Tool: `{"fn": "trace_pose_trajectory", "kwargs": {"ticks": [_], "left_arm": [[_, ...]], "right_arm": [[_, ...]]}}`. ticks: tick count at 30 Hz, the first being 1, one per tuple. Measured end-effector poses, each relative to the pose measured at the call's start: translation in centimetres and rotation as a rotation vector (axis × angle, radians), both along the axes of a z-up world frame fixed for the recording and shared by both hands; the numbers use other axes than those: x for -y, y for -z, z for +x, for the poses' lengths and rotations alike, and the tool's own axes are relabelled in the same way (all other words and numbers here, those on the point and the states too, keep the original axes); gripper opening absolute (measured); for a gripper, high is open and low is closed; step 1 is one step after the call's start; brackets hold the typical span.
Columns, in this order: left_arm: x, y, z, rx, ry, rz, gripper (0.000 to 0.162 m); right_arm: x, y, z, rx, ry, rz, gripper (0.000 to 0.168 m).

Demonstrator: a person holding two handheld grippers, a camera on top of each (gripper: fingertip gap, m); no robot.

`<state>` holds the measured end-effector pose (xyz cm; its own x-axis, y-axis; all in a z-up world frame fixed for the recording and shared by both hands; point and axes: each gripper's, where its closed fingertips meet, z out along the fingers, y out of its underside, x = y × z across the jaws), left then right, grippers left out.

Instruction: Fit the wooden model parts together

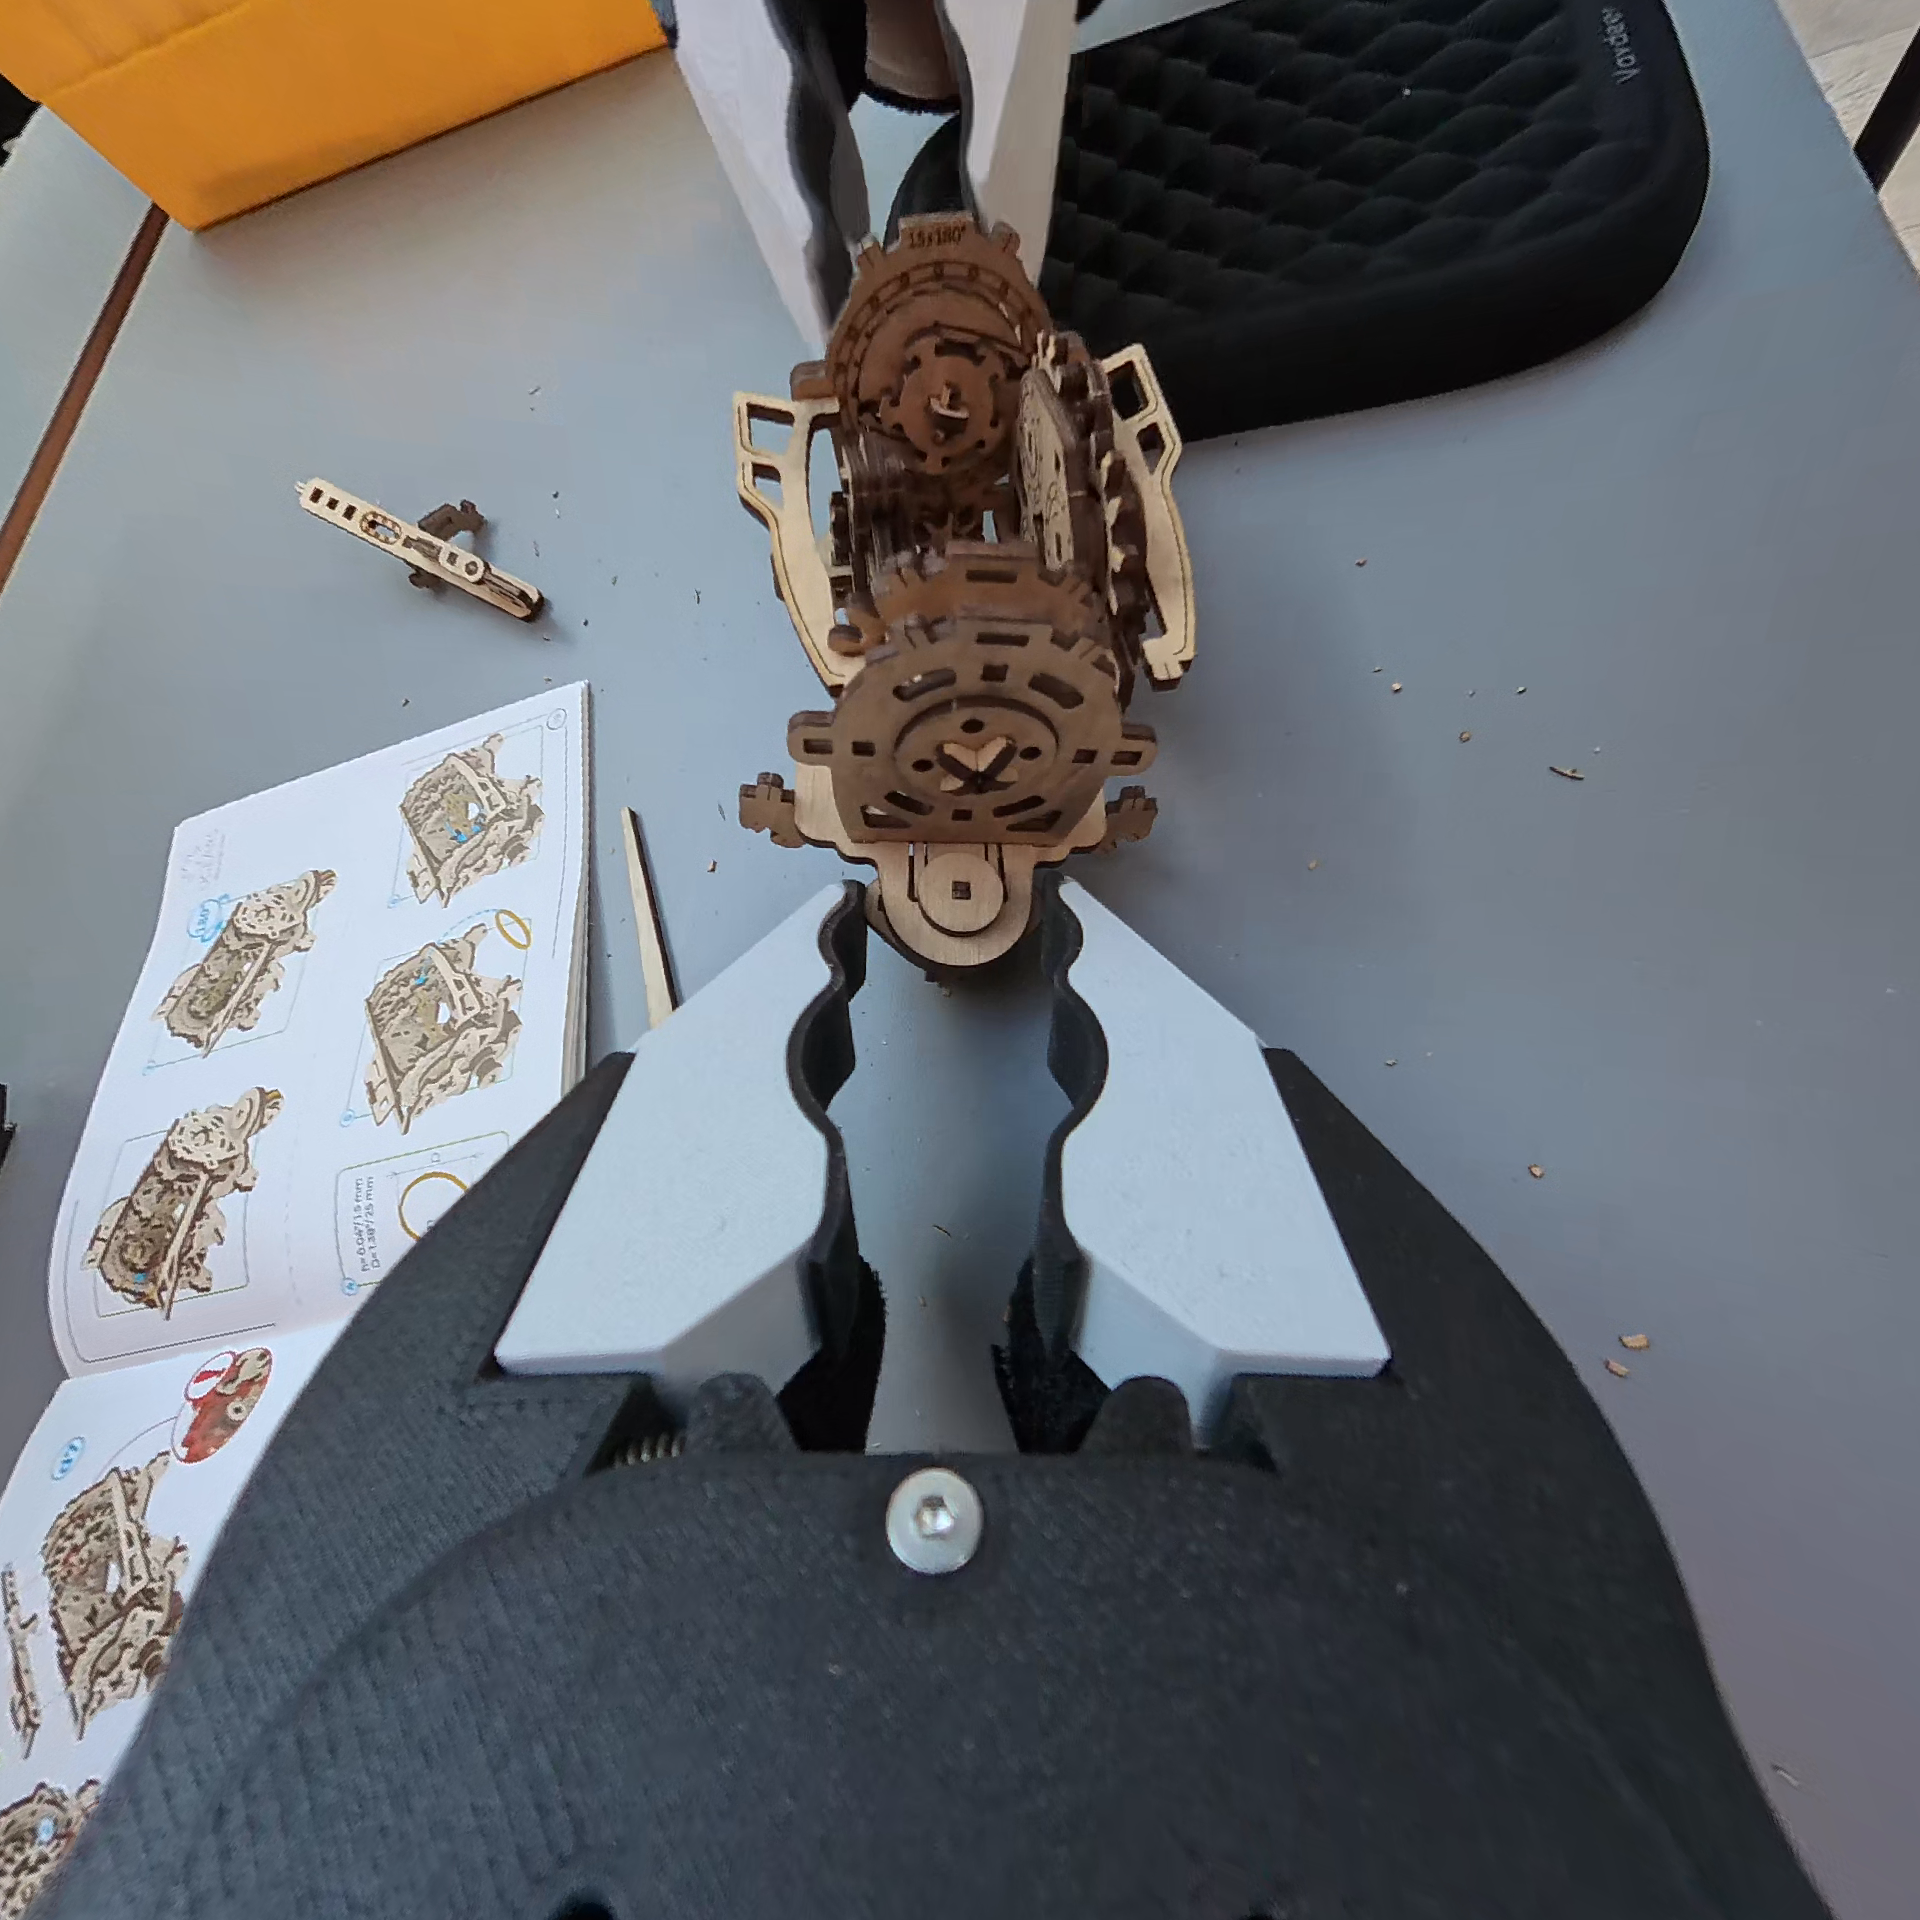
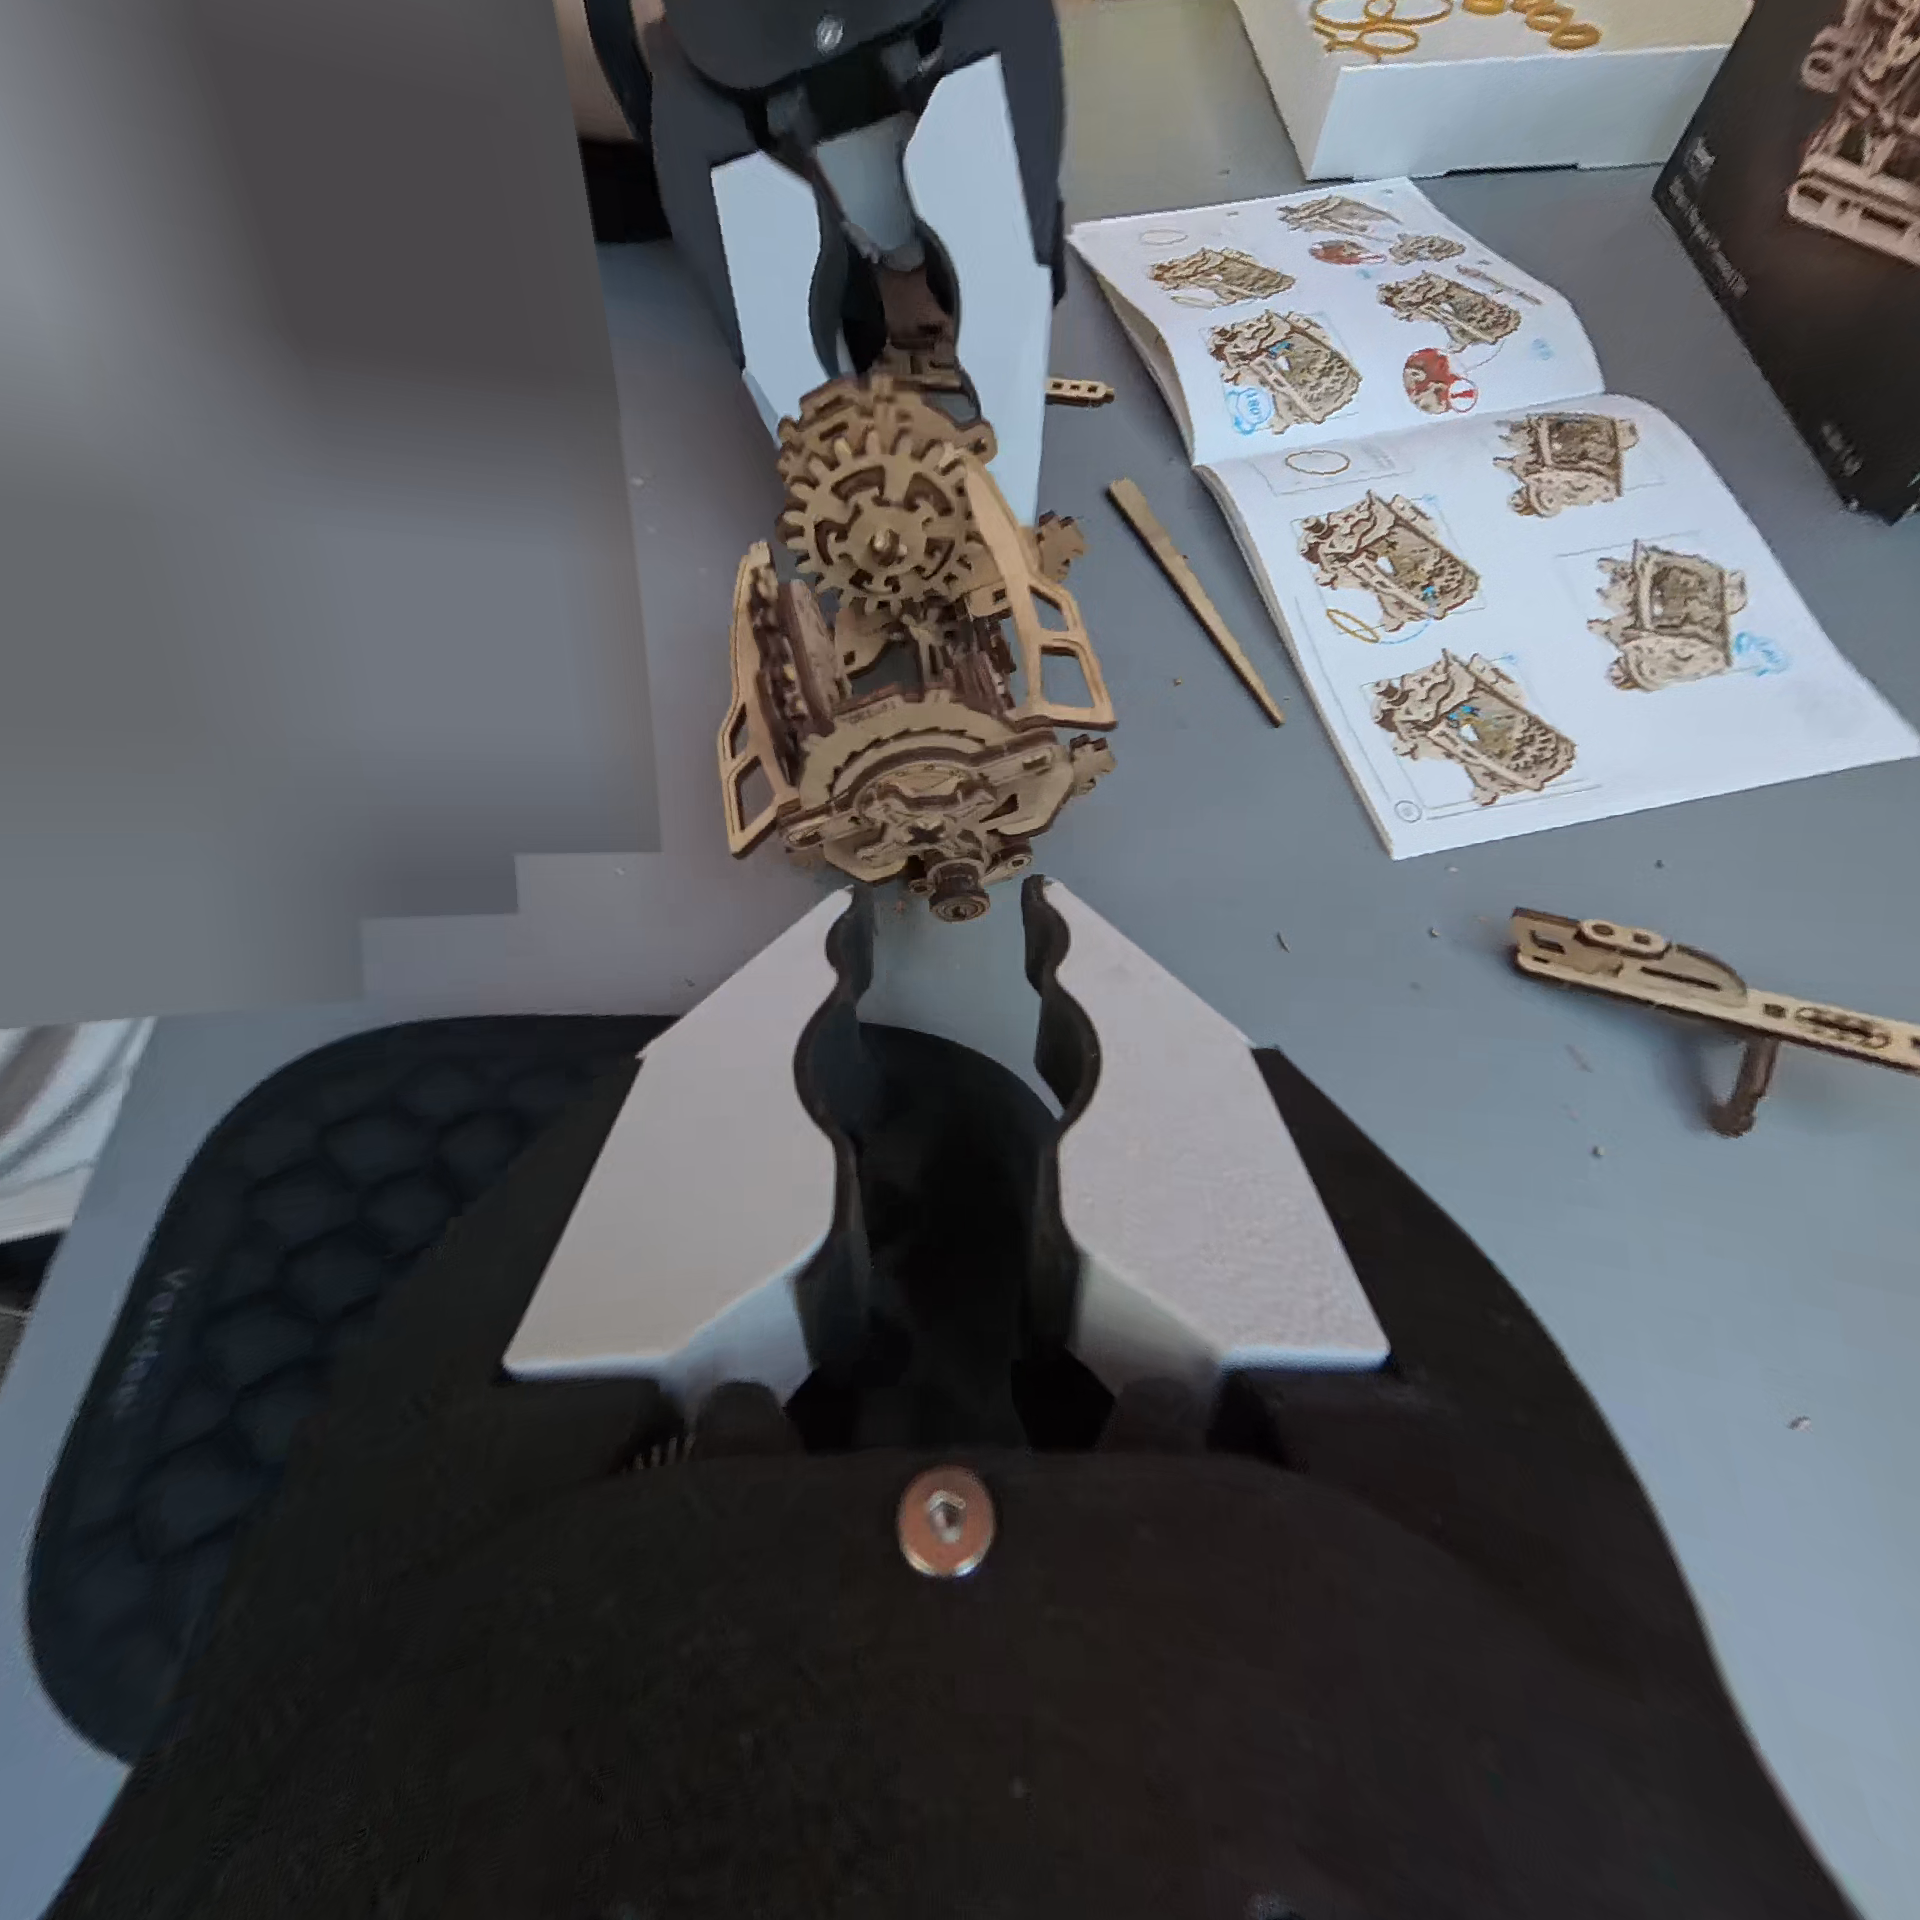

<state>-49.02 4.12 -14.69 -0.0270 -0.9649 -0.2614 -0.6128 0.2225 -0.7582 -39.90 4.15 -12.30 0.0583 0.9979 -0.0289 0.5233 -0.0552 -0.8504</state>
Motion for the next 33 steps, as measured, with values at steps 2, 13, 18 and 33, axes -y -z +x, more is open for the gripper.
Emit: {"fn": "trace_pose_trajectory", "kwargs": {"ticks": [2,13,18,33], "left_arm": [[0.0,0.0,0.0,-0.006,0.004,0.012,0.032],[0.1,0.1,0.1,-0.075,0.03,0.016,0.032],[0.1,0.1,0.2,-0.107,0.049,0.026,0.032],[0.2,0.2,0.5,-0.139,0.013,0.023,0.032]], "right_arm": [[-0.7,-0.9,0.3,-0.07,0.041,-0.162,0.036],[-1.9,-2.4,-2.2,-0.111,0.004,-0.603,0.074],[-1.8,-3.7,-3.2,0.027,-0.229,-0.558,0.066],[-0.3,-0.1,-6.4,0.64,-0.41,-0.144,0.05]]}}
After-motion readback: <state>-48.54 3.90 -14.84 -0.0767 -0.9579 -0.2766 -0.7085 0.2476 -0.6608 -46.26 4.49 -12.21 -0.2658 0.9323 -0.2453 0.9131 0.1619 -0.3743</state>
